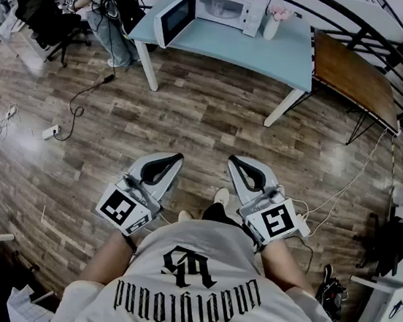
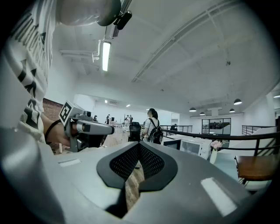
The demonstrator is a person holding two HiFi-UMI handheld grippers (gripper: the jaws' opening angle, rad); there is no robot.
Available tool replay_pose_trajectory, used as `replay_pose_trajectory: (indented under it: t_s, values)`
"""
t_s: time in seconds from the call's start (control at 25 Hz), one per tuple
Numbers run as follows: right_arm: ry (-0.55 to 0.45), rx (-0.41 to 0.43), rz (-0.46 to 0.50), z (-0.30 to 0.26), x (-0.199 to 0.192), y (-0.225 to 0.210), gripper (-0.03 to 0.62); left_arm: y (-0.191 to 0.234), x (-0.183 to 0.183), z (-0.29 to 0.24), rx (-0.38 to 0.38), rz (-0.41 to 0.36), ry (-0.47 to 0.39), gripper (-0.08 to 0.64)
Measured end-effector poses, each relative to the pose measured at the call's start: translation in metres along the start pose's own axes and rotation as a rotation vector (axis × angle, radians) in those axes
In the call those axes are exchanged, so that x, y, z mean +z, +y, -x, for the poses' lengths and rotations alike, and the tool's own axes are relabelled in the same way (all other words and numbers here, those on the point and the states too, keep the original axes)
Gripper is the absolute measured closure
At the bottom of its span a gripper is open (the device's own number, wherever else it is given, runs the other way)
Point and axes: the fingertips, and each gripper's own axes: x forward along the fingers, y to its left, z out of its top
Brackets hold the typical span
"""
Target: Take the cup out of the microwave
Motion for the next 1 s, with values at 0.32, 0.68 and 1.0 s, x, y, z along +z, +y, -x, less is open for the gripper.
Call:
replay_pose_trajectory:
  t_s: [0.32, 0.68, 1.0]
  values:
    - [0.003, -0.015, -0.013, -0.009, -0.009, -0.036, 0.588, 0.02, -0.005, -0.026, 0.024, 0.011, 0.014, 0.511]
    - [0.001, -0.017, -0.04, -0.017, -0.025, -0.13, 0.588, 0.046, -0.012, -0.11, 0.05, 0.009, 0.038, 0.511]
    - [0.0, 0.048, -0.03, -0.024, -0.03, -0.21, 0.588, 0.064, 0.002, -0.197, 0.093, -0.014, 0.007, 0.511]
